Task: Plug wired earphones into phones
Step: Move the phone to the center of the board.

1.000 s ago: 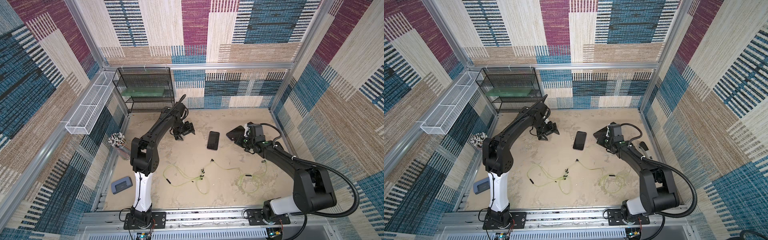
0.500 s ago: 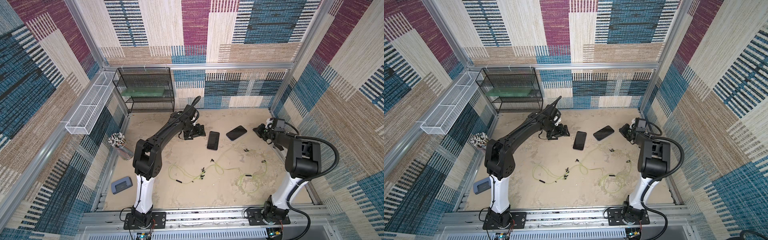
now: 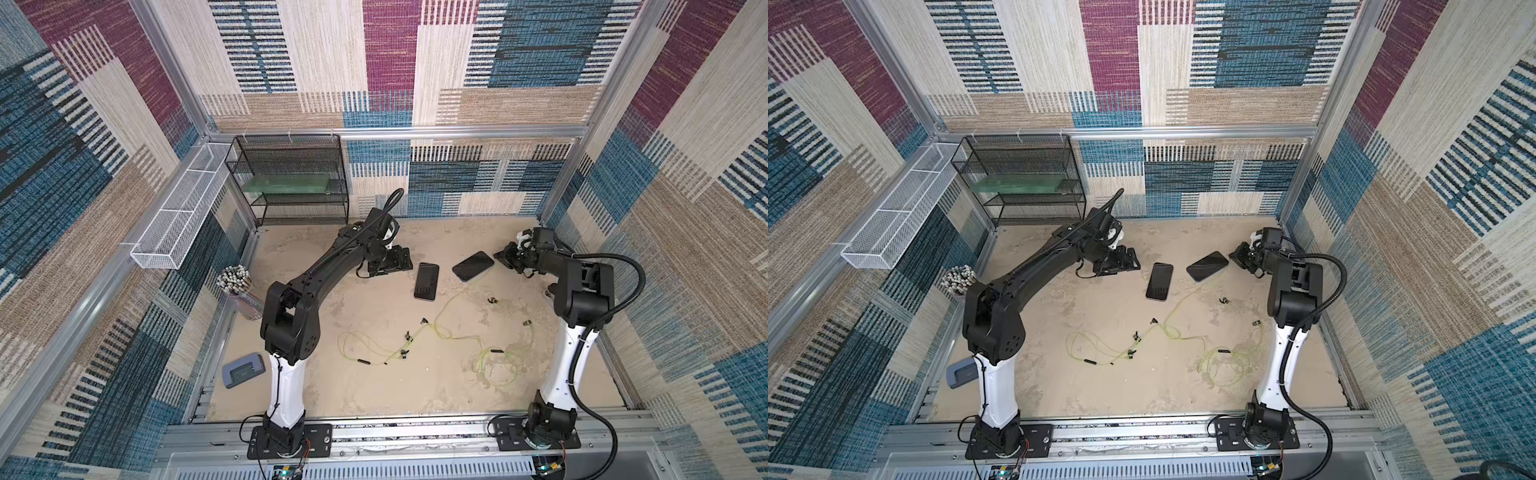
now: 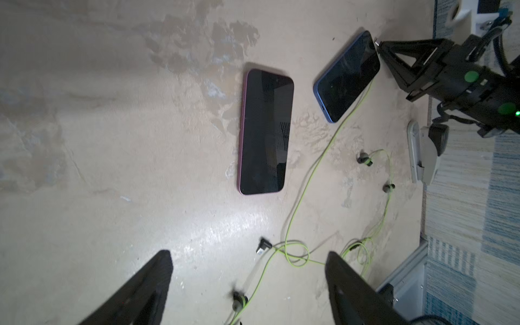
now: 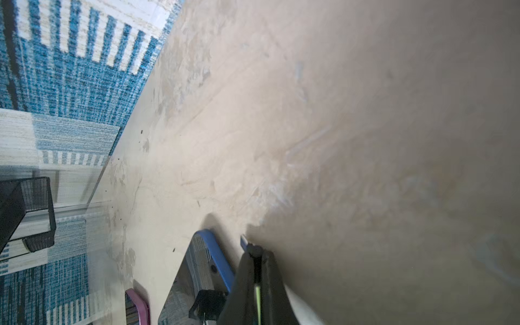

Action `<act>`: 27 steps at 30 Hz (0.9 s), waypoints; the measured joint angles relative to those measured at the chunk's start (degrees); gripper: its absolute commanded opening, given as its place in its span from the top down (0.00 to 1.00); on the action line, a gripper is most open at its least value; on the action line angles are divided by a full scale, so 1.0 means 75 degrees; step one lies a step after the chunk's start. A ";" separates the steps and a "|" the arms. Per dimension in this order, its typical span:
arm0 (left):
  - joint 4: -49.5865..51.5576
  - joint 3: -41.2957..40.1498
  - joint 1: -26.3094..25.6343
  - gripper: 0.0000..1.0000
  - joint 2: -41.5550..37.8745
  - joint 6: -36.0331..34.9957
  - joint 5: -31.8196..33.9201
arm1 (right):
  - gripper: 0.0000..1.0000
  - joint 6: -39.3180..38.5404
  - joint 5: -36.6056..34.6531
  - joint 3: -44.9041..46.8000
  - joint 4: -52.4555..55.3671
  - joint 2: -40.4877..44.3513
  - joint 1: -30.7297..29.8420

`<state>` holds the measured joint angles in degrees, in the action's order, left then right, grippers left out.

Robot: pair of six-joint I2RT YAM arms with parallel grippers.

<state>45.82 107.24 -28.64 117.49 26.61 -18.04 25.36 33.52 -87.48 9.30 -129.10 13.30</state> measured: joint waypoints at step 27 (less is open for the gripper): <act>0.1131 0.3075 -0.1390 0.01 0.2795 -0.0236 0.2212 | 1.00 -0.0976 -0.0425 0.1166 0.1253 0.2206 -0.0411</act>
<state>54.30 130.30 -39.07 138.45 24.84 -1.45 18.04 30.33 -78.74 18.70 -112.55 10.22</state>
